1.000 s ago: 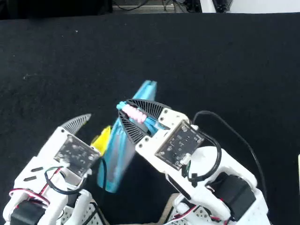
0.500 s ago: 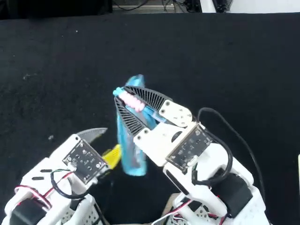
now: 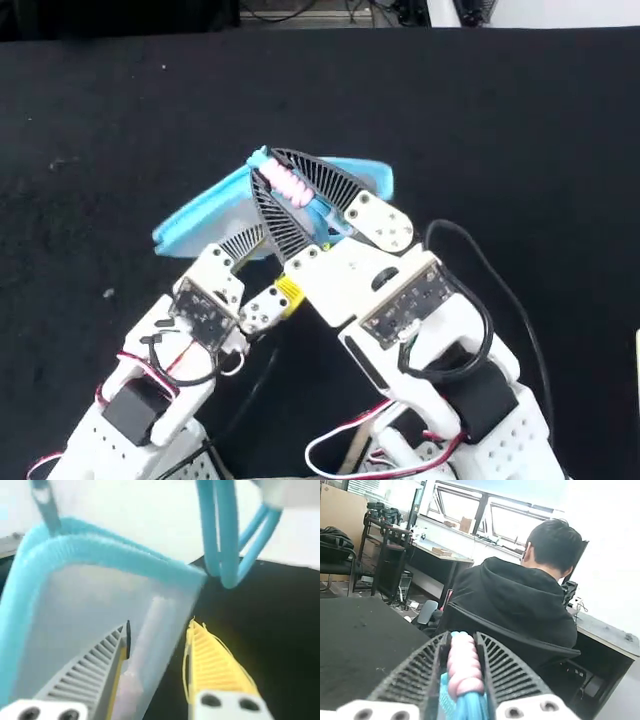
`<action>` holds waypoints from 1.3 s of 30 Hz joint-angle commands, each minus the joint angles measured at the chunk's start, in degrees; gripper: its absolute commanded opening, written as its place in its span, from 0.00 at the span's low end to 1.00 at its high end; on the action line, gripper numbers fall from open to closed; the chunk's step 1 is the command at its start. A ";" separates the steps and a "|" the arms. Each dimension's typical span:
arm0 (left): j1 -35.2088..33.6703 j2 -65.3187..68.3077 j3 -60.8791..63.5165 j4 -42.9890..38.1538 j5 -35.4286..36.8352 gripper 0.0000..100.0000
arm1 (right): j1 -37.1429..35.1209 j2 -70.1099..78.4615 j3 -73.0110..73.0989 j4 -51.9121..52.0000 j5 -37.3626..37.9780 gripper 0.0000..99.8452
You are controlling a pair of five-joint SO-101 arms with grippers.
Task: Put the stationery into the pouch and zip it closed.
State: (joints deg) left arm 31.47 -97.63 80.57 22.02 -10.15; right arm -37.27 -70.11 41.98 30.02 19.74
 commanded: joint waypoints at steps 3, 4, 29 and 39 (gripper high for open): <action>0.48 -0.18 -0.92 10.02 4.04 0.19 | 0.53 -0.48 -0.22 5.01 -0.44 0.01; 0.48 -0.18 -1.71 13.54 4.04 0.19 | 0.53 -0.75 -0.22 7.38 -0.44 0.01; -14.20 -0.09 -22.55 46.15 -15.56 0.19 | 0.62 -0.92 -1.89 16.62 -0.53 0.01; -12.09 -0.18 -11.56 40.70 -15.30 0.19 | 0.79 -4.70 -10.95 21.27 -0.53 0.01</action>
State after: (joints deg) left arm 17.58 -97.89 66.95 64.75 -25.19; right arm -37.19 -72.57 34.77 51.12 19.74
